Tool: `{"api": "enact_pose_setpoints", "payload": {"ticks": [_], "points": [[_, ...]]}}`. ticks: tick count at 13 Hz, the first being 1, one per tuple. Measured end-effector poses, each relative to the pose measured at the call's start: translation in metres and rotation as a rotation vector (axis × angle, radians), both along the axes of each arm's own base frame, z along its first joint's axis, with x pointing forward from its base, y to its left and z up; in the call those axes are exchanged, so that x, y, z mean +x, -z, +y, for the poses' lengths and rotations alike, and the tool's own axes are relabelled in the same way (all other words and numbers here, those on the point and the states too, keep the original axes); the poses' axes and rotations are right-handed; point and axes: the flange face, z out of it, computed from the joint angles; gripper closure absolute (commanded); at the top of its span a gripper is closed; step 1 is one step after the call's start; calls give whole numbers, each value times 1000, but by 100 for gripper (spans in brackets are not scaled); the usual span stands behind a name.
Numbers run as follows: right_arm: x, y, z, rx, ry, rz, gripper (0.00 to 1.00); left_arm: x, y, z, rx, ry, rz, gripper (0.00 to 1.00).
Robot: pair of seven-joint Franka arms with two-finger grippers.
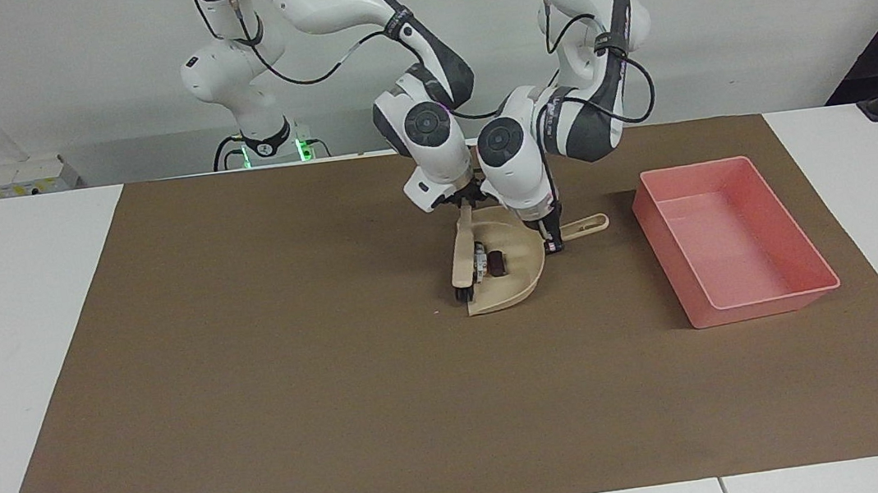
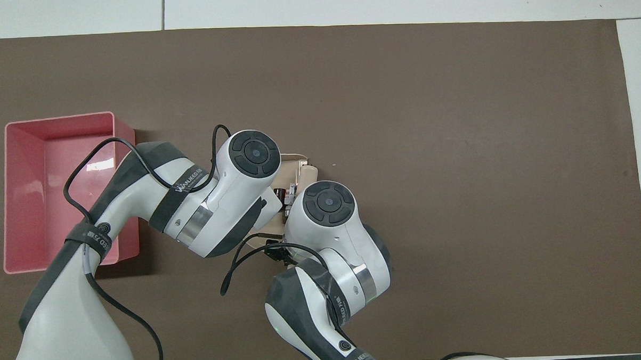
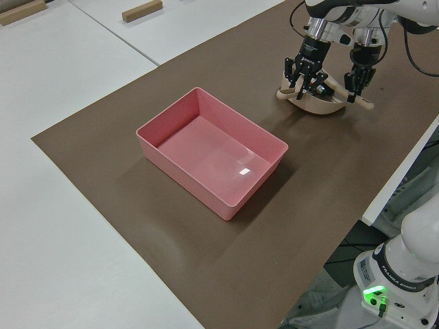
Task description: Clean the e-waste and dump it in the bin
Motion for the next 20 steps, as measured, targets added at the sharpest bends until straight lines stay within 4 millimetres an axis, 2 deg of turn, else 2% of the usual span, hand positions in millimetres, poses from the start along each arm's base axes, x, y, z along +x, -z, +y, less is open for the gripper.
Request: {"api": "enact_pose_setpoints", "payload": {"ticks": [3,5,9,10,12,13,15,17,20], "points": [[-8,-6,18,0,11,-2,100,1,0,1,-2,2,0,100],[-9,-4,19,-4,9,4,100,2,2,3,-5,3,-2,100],[-7,-9,11,-54,-27,51,100,6,6,9,-22,25,-3,100],[-7,-14,7,-76,-45,57,100,8,7,12,-29,30,-2,100],[0,-37,-16,-125,-72,48,100,15,8,22,-54,42,4,100],[4,-52,-31,-147,-86,44,100,17,7,26,-66,42,9,100],[13,-82,-76,-163,-127,43,100,25,3,39,-117,32,29,100],[26,-101,-147,-160,-172,56,100,32,-11,51,-159,36,18,100],[46,-105,-267,-139,-225,72,100,40,-39,73,-200,30,-14,100]]}}
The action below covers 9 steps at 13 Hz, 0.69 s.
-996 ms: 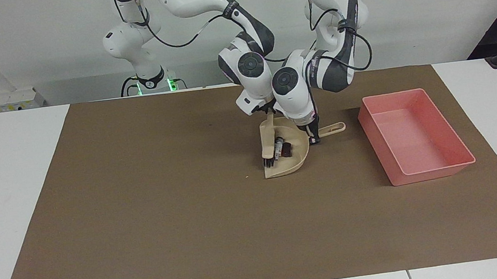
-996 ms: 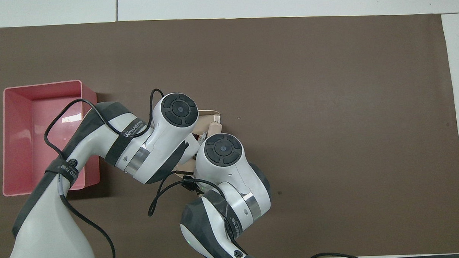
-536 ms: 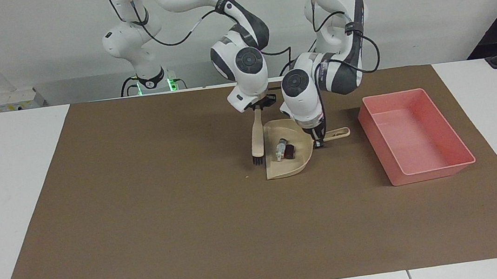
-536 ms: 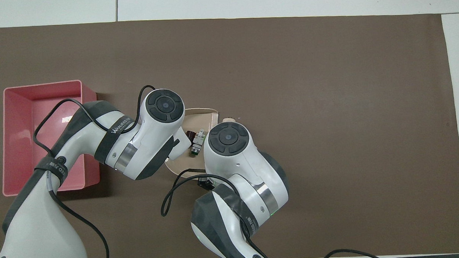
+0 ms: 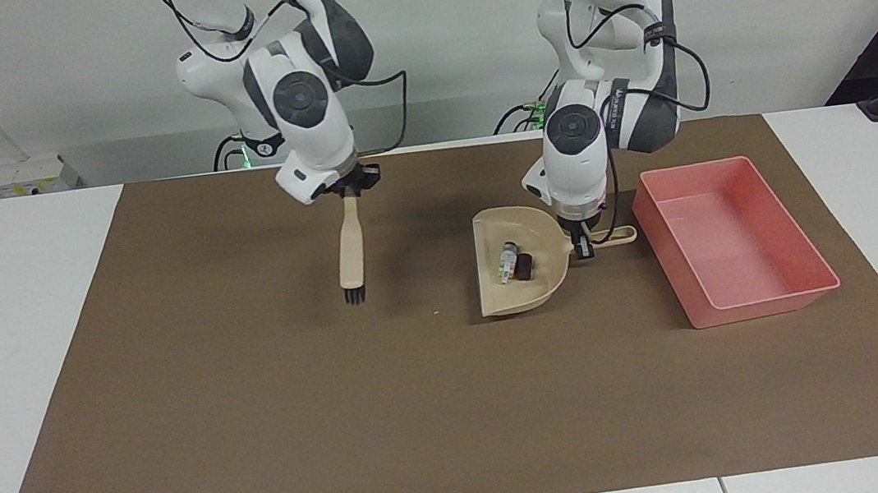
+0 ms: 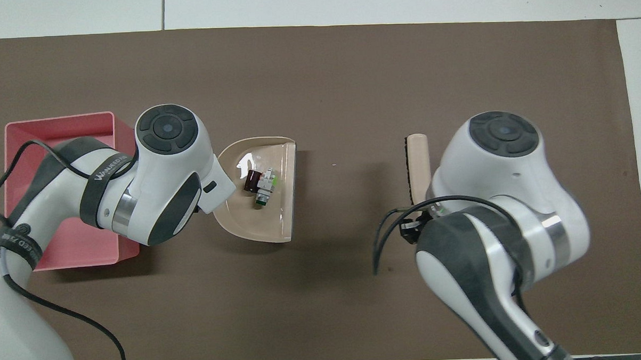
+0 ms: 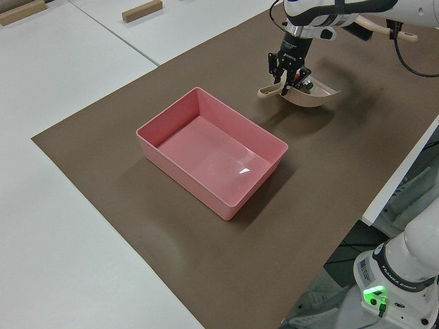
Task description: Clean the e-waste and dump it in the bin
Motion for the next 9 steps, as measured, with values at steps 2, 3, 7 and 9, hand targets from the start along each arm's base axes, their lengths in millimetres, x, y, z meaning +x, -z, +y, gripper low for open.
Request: {"api": "enact_pose_setpoints", "payload": {"ticks": [2,3,7,9], "points": [[12,7,-88,55,-17,22,100,8,-22,26,-22,-16,-26,100],[14,11,-127,84,-16,30,100,11,-32,39,-30,-25,-40,100],[-1,31,-241,119,-21,26,100,21,-71,114,-54,-81,-71,100],[-9,49,-254,100,-25,22,100,24,-86,167,-65,-137,-77,100]]}}
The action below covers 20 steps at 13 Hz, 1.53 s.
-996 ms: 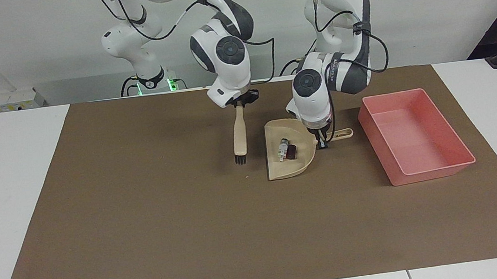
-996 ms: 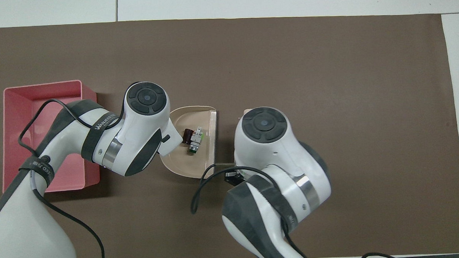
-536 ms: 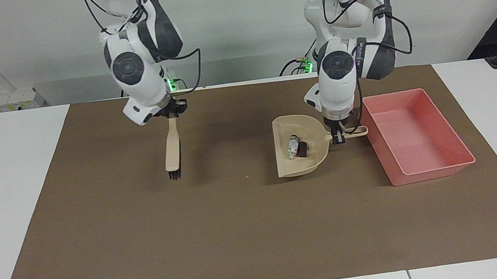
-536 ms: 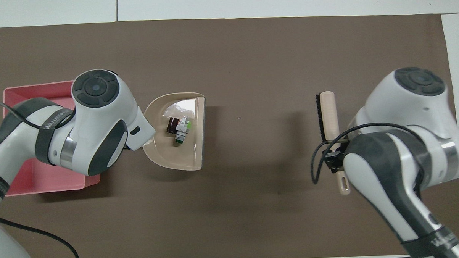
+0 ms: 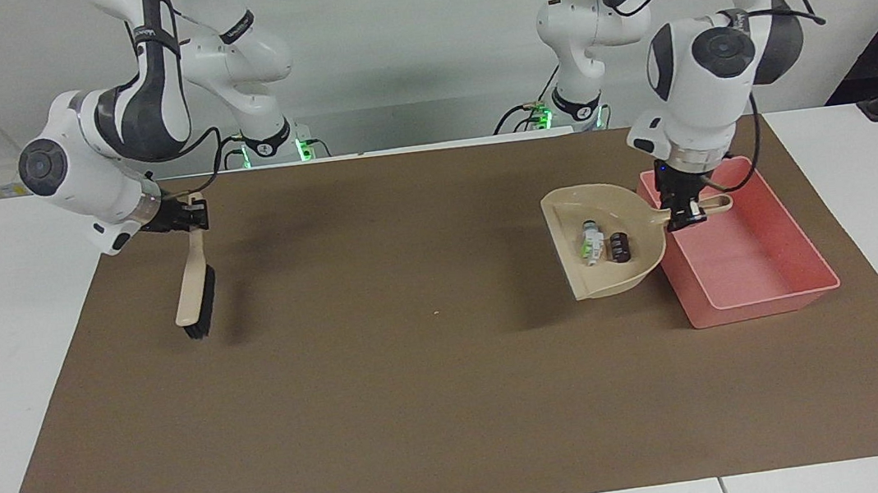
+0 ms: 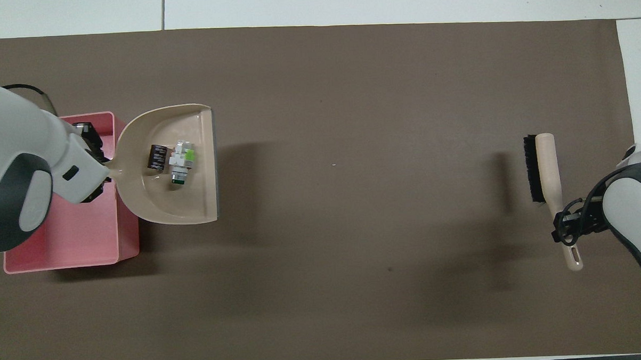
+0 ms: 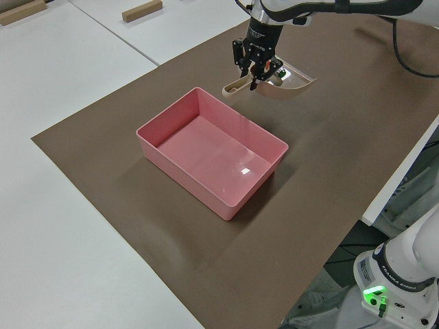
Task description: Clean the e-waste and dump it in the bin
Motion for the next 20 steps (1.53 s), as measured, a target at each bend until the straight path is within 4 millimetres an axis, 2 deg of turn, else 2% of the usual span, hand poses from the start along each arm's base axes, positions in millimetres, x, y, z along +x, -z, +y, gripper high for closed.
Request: {"api": "enact_pose_setpoints", "payload": {"ticks": [2,5,7,9,11,13,17,18,20], "points": [[-3,12,6,-9,2,4,100,1,-11,60,-21,-76,-12,100],[-7,22,12,-14,6,16,100,-1,-22,138,-26,-108,-25,100],[-10,30,13,-26,26,38,100,-4,-29,178,-19,-129,-33,100],[-12,39,13,-43,42,61,100,-5,-35,207,83,-99,-32,100],[-11,43,13,-45,44,69,100,0,-37,217,215,-48,-30,100],[-12,45,13,-45,43,73,100,5,-30,222,287,-13,-14,100],[-17,54,14,-44,43,80,100,12,-22,221,450,74,30,100],[-18,56,14,-45,43,73,92,12,-19,218,484,96,42,100],[-18,56,14,-46,43,69,56,13,-15,206,551,99,65,100]]}}
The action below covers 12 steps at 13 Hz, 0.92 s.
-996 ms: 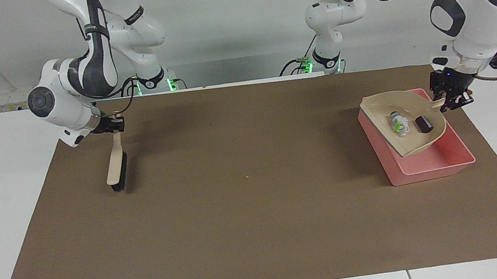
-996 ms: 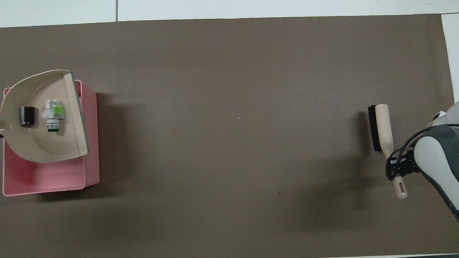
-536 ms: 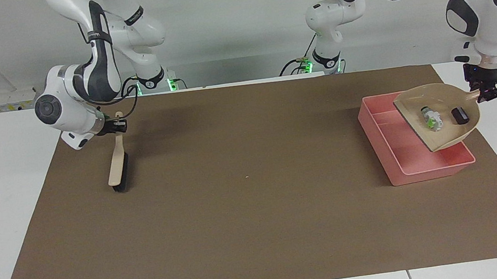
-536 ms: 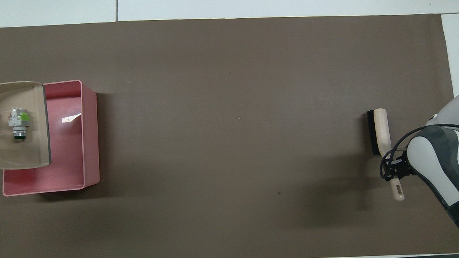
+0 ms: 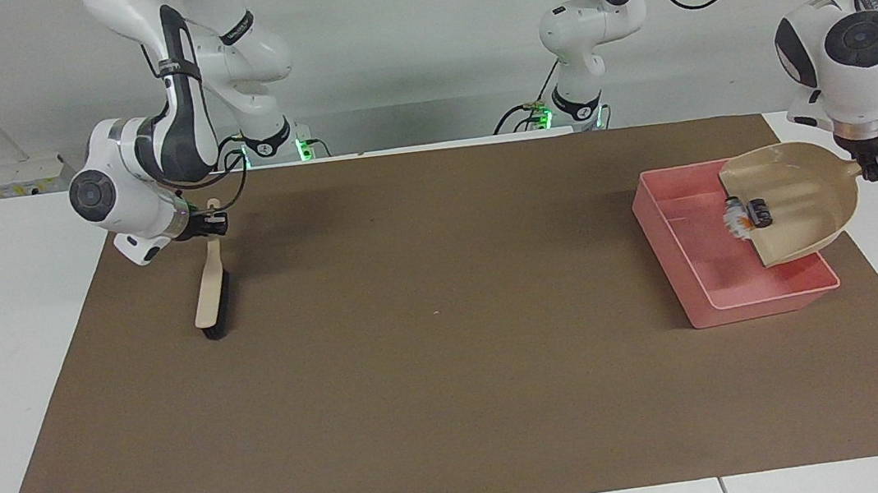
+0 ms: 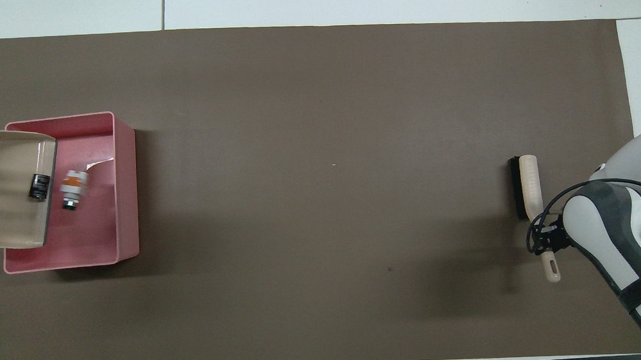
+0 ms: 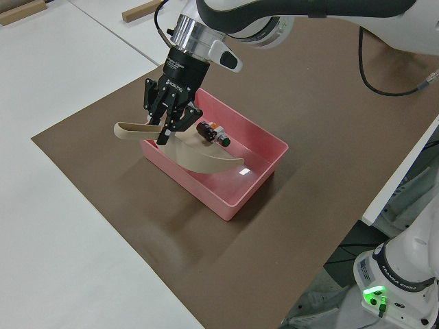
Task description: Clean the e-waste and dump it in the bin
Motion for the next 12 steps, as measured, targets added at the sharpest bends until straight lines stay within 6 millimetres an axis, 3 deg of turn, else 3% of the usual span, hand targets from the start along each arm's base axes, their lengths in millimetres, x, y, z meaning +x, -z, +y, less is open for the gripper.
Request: {"api": "enact_pose_setpoints", "payload": {"ticks": [1,2,5,7,10,12], "points": [[0,0,0,0,0,0,35,0,1,-9,33,-4,9,100],[0,0,0,0,0,-1,5,0,1,-17,60,-4,19,100],[1,-2,0,-1,0,-6,1,-1,-6,-39,140,-8,59,100],[9,-13,-1,-6,0,-31,1,-1,-33,-51,162,-29,48,100],[31,-53,-4,-18,-3,-106,1,-11,-69,-80,86,-27,6,99],[44,-91,-2,-25,-11,-154,1,-15,-69,-103,-25,-18,-1,99]]}}
